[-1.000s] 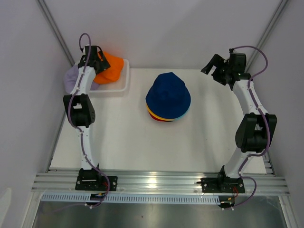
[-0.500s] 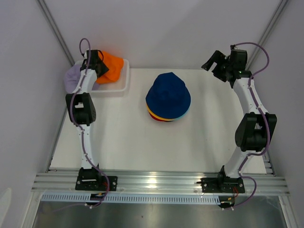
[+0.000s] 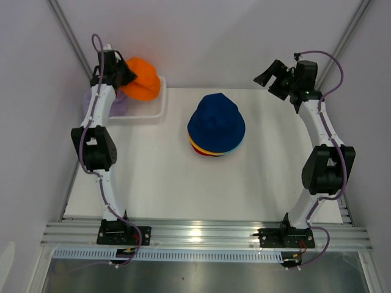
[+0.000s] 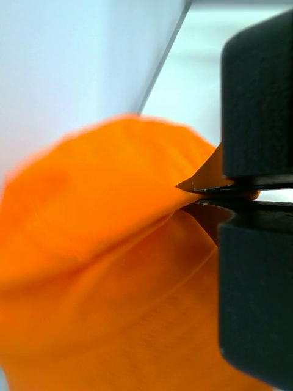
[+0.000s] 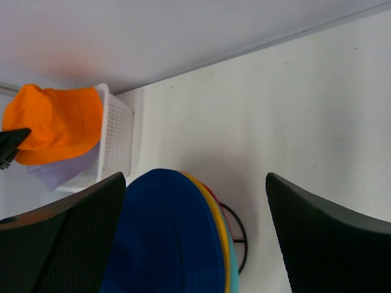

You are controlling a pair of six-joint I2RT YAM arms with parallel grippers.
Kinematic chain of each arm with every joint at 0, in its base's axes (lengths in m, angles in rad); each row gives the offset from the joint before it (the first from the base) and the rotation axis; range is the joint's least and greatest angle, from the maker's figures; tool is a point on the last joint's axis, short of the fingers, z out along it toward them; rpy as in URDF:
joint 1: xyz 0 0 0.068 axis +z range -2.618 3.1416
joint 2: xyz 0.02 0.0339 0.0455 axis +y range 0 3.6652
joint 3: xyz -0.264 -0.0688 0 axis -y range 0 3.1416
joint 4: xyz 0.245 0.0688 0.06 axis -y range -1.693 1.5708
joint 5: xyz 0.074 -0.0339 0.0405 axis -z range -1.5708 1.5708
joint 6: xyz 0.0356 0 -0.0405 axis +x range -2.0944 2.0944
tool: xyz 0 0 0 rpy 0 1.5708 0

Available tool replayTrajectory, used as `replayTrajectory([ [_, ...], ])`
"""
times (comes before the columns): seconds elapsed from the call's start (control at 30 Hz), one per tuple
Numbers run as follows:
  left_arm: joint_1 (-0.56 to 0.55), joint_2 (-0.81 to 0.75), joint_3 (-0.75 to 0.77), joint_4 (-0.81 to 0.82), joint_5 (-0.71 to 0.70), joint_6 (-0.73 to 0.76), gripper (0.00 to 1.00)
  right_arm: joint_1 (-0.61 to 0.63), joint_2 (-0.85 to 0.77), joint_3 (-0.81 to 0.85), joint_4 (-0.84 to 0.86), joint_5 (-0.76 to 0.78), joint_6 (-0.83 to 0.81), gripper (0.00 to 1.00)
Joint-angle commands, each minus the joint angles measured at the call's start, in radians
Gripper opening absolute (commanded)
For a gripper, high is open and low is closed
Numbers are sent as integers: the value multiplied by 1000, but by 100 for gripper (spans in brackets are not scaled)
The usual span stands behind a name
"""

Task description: Stack the hats

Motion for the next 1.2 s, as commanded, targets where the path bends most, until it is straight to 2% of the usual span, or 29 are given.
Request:
replayTrajectory([
  [0.0,4,-204,-14,32,226,-9,1,42,-35,46,104,-81,49,99],
  [0.07,-4,-275,-83,50,321,-32,1,45,-54,34,170,-127,81,100],
  [0.23,-59,-424,-196,104,381,-41,1,62,-95,-29,267,-201,153,99],
  [0.3,-66,-469,-254,171,442,-105,1,82,-121,-51,322,-201,162,100],
  [0.47,-175,-581,-397,423,449,-283,1,111,-190,-173,449,-189,268,99],
  [0.57,-235,-589,-420,575,467,-383,1,117,-241,-253,516,-179,320,99],
  [0.77,-356,-508,-321,650,535,-470,1,119,-316,-342,510,-172,327,100],
  [0.87,-412,-478,-319,672,561,-492,1,119,-348,-403,525,-153,356,100],
  [0.97,-450,-465,-336,701,585,-524,1,117,-376,-472,604,-133,432,100],
  [1.17,-490,-474,-466,777,591,-563,1,106,-450,-649,781,-107,618,100],
])
